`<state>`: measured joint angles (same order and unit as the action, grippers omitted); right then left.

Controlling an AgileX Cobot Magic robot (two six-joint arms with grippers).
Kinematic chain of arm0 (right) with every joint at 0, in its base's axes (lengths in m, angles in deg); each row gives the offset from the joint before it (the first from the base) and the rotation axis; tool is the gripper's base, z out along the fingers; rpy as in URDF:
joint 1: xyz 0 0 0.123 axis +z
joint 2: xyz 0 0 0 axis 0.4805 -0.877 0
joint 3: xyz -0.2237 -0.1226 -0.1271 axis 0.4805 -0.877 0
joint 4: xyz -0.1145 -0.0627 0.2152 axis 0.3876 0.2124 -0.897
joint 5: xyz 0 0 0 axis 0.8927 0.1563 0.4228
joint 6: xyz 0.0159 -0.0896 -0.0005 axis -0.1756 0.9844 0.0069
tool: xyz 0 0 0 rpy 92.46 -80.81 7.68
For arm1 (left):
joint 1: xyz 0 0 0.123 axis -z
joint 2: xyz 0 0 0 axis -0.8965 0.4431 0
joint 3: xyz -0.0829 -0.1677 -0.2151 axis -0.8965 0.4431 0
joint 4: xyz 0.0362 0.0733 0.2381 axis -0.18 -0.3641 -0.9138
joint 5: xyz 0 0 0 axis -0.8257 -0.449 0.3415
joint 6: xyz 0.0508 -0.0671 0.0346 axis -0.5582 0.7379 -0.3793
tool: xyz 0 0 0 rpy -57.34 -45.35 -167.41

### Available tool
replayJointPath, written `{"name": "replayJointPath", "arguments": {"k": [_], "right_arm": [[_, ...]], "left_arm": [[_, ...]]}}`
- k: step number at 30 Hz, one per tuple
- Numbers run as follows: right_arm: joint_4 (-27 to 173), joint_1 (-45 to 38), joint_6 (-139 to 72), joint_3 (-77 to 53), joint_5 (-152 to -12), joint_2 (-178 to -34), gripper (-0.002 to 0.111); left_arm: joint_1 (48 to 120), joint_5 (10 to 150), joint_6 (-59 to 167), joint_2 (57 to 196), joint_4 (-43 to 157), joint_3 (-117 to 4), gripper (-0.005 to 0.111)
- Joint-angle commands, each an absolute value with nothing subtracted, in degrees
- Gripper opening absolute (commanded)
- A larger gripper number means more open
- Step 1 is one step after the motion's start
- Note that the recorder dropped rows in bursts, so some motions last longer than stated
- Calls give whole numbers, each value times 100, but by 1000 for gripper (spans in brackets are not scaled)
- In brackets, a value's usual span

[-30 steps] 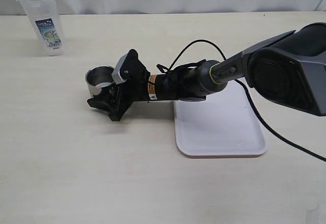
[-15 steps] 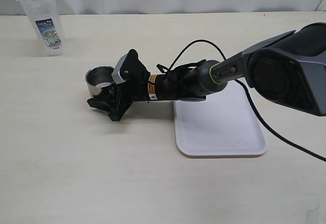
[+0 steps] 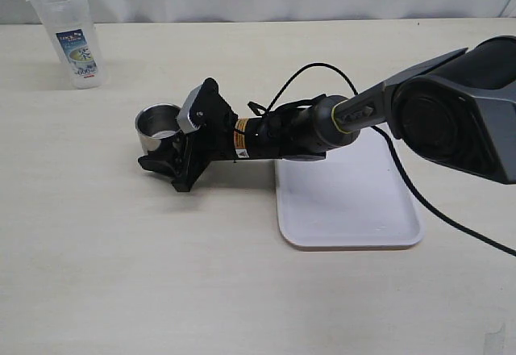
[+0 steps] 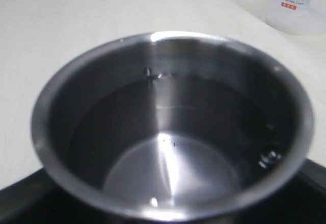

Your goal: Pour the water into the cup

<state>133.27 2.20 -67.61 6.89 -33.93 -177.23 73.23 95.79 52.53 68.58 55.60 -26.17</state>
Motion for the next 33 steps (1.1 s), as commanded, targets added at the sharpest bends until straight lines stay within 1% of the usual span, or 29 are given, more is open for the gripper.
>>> {"name": "replayJointPath", "arguments": {"k": [1,9,12,24,33], "right_arm": [[13367,209,-6803,691,-3488,-17740,4],[13367,209,-6803,691,-3488,-17740,4],[13367,209,-6803,691,-3488,-17740,4],[13367,209,-6803,691,-3488,-17740,4],[13367,209,-6803,691,-3488,-17740,4]], "left_arm": [[7336,8920,5194,6508,5635,-2069,93],[6714,8902,5205,6383,5804,-1669,93],[6588,8902,5205,6375,5804,-1546,93],[6561,8789,5205,6347,5794,-917,93],[6561,8789,5205,5721,5781,-472,93]]}}
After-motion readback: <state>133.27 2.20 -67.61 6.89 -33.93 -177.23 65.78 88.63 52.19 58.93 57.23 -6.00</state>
